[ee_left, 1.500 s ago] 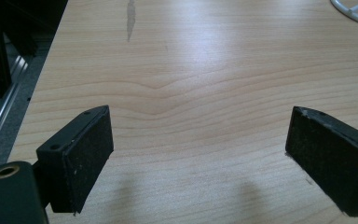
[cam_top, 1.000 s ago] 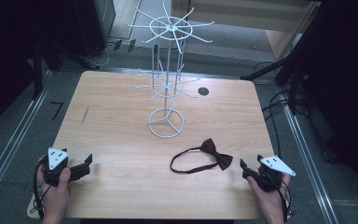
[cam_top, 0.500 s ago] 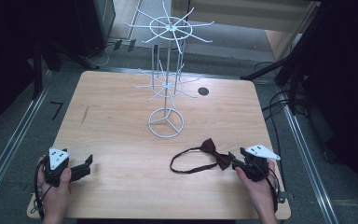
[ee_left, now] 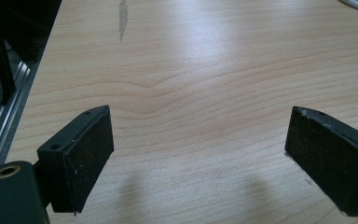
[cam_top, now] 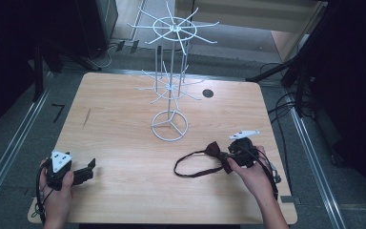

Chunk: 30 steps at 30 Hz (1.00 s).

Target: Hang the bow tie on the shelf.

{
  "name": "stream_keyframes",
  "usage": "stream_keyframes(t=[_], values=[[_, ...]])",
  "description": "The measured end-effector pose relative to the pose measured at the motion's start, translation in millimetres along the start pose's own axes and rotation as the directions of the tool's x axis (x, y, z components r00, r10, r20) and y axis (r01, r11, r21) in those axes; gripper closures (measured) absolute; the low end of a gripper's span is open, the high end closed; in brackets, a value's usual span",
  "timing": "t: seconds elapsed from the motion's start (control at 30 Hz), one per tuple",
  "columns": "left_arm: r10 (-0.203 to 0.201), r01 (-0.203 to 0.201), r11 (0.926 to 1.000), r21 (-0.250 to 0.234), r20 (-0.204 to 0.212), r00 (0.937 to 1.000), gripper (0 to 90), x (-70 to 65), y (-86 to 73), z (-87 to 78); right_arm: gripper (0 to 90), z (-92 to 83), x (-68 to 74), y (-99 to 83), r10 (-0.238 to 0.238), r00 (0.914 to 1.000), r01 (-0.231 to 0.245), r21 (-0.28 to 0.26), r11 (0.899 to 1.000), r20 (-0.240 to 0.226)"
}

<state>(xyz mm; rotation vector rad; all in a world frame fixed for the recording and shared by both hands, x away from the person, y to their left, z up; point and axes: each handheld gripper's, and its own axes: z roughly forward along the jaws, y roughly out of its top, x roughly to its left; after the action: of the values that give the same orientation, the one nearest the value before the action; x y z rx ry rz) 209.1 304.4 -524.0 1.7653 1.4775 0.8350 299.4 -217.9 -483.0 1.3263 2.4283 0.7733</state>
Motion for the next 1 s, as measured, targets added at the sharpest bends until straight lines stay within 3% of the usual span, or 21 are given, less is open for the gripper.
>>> stream_keyframes(t=[0.17, 0.23, 0.27, 0.3, 0.43, 0.53, 0.57, 0.6, 0.67, 0.77, 0.8, 0.83, 1.0], values=[[0.005, -0.005, 1.0000, 0.006, 0.004, 1.0000, 8.7, 0.3, 0.3, 0.3, 57.7, 7.4, 8.2, 16.8, -0.049, 0.9987, 0.050, 0.073, 0.996, -0.014], [0.006, -0.006, 1.0000, 0.007, 0.005, 1.0000, 8.8, 0.2, 0.3, 0.4, 55.3, 9.4, 9.0, 19.4, -0.044, 0.9989, 0.045, 0.090, 0.995, -0.014], [0.006, -0.006, 1.0000, 0.006, 0.003, 1.0000, 8.8, 0.1, 0.3, 0.6, 41.4, 15.0, 9.1, 23.2, -0.032, 0.9994, 0.030, 0.124, 0.992, 0.010], [0.006, -0.006, 1.0000, 0.006, 0.003, 1.0000, 8.8, 0.1, 0.3, 0.6, 39.0, 18.0, 8.4, 24.0, -0.025, 0.9993, 0.021, 0.134, 0.991, 0.029], [0.009, -0.009, 0.9999, 0.008, 0.007, 0.9999, 8.9, 0.2, 0.3, 0.6, 39.4, 28.3, 6.8, 23.9, -0.010, 0.9999, 0.011, 0.196, 0.980, -0.006], [0.015, -0.015, 0.9999, 0.008, 0.011, 0.9998, 8.9, -0.5, 0.3, 1.0, 45.8, 34.2, 9.6, 22.5, -0.010, 0.9993, 0.018, 0.251, 0.968, -0.035], [0.015, -0.015, 0.9999, 0.008, 0.011, 0.9998, 8.9, -0.5, 0.3, 1.0, 45.8, 34.2, 9.6, 22.5, -0.010, 0.9993, 0.018, 0.251, 0.968, -0.035], [0.018, -0.018, 0.9998, 0.010, 0.012, 0.9998, 8.9, -1.1, 0.4, 1.1, 50.4, 39.2, 11.4, 21.5, -0.017, 0.9992, 0.027, 0.302, 0.953, -0.037], [0.020, -0.020, 0.9997, 0.012, 0.012, 0.9997, 8.9, -1.2, 0.5, 1.1, 53.9, 42.7, 11.3, 20.8, -0.010, 0.9987, 0.026, 0.335, 0.942, -0.050], [0.020, -0.020, 0.9997, 0.013, 0.015, 0.9997, 8.9, -1.2, 0.5, 1.1, 66.4, 42.9, 11.4, 22.2, -0.014, 0.9994, 0.024, 0.343, 0.939, -0.033], [0.020, -0.020, 0.9997, 0.012, 0.014, 0.9997, 8.9, -1.3, 0.5, 1.0, 66.4, 42.9, 11.4, 22.2, -0.014, 0.9994, 0.024, 0.343, 0.939, -0.033], [0.020, -0.020, 0.9997, 0.013, 0.014, 0.9997, 8.9, -1.2, 0.5, 1.0, 74.2, 42.7, 10.8, 22.8, -0.016, 0.9994, 0.026, 0.350, 0.936, -0.033], [0.022, -0.022, 0.9997, 0.013, 0.015, 0.9996, 8.9, -1.3, 0.5, 1.1, 76.9, 42.2, 10.4, 22.2, -0.017, 0.9988, 0.031, 0.337, 0.941, -0.045]])
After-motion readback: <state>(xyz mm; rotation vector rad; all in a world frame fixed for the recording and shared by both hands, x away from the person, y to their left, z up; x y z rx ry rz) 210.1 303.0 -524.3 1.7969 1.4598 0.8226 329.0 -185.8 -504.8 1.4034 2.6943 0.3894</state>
